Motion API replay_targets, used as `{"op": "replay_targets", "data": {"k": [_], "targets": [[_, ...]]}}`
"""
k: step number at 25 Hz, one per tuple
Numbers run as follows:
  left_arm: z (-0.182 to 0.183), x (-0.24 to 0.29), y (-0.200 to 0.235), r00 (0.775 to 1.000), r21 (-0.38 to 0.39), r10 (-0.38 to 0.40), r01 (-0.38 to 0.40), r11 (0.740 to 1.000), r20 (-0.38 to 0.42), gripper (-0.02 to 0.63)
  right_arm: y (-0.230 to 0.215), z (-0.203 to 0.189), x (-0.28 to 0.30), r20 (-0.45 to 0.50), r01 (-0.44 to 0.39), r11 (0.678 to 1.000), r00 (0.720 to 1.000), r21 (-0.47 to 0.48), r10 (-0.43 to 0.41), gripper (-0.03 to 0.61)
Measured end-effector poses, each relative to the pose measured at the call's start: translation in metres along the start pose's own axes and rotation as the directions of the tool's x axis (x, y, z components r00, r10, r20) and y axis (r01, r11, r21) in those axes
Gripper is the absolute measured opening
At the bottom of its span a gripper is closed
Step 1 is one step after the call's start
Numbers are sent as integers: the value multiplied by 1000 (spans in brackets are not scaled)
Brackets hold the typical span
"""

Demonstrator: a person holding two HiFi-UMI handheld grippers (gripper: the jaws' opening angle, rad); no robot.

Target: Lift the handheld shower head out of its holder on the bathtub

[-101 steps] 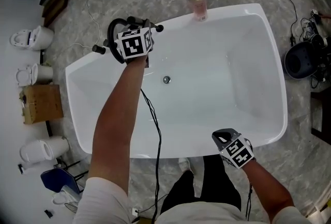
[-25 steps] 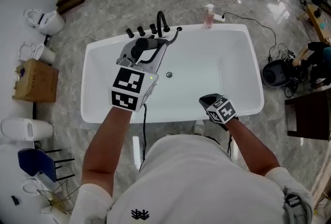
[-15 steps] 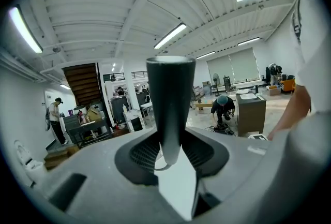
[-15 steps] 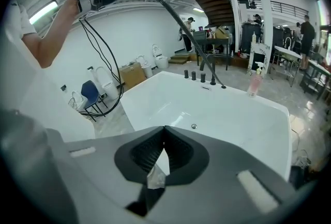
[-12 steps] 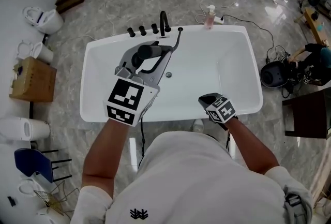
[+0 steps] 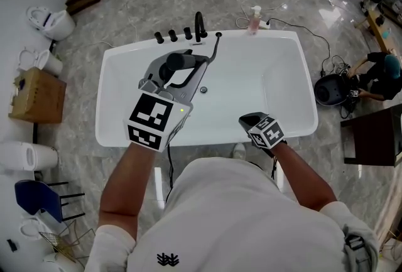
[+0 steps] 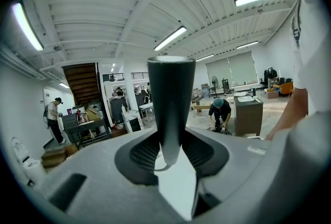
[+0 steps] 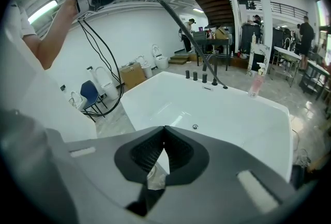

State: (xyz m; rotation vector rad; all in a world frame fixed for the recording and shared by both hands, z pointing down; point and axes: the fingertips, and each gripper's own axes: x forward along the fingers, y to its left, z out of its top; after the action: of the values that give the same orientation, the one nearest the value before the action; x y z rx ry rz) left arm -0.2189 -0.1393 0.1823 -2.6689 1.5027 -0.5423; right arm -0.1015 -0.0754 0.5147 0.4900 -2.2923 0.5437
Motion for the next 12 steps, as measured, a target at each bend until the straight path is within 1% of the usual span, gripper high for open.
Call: {"op": "replay_targets", "data": {"k": [12], "targets": [[-5, -4, -2, 1000, -7, -9, 9, 1000, 7, 140, 7, -2, 1, 2, 10, 1000, 1000, 10, -10, 14]]}}
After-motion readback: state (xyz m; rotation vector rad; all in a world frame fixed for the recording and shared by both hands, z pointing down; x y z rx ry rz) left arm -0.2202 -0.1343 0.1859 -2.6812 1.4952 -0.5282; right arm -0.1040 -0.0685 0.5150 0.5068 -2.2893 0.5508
